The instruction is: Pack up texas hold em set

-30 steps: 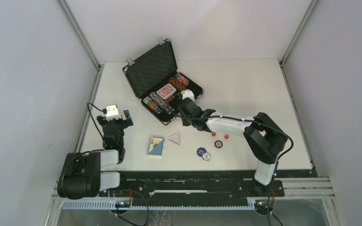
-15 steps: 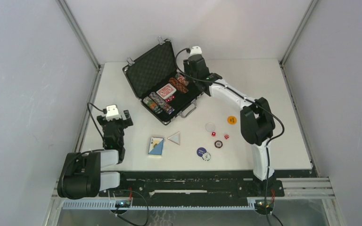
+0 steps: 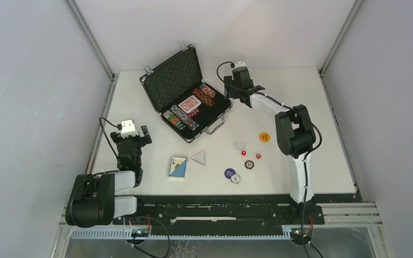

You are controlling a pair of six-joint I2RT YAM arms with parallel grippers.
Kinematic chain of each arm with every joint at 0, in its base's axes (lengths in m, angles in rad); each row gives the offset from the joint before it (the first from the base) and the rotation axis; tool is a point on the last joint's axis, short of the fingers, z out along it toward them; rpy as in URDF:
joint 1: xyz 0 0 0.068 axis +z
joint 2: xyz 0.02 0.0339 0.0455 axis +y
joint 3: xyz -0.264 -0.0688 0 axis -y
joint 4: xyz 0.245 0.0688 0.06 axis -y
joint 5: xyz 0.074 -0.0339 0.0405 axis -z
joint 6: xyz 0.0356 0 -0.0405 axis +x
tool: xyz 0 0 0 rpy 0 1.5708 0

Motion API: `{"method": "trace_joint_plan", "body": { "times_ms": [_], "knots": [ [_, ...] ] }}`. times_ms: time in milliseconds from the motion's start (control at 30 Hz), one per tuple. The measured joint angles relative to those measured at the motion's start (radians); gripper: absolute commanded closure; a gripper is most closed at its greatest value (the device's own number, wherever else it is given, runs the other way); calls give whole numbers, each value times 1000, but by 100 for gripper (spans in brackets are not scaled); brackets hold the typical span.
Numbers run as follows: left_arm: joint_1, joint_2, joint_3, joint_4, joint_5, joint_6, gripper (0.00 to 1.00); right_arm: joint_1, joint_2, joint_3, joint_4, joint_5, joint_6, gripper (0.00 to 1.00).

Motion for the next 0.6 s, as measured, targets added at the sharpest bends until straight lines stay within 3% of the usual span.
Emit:
{"method": "trace_joint_plan", "body": {
  "times_ms": [333, 600],
  "knots": [
    [0, 0, 0, 0, 0, 0, 0, 3, 52, 26, -42, -74, -120, 32],
    [0, 0, 0, 0, 0, 0, 0, -13, 175, 208, -143, -123, -118, 35]
  ]
}}
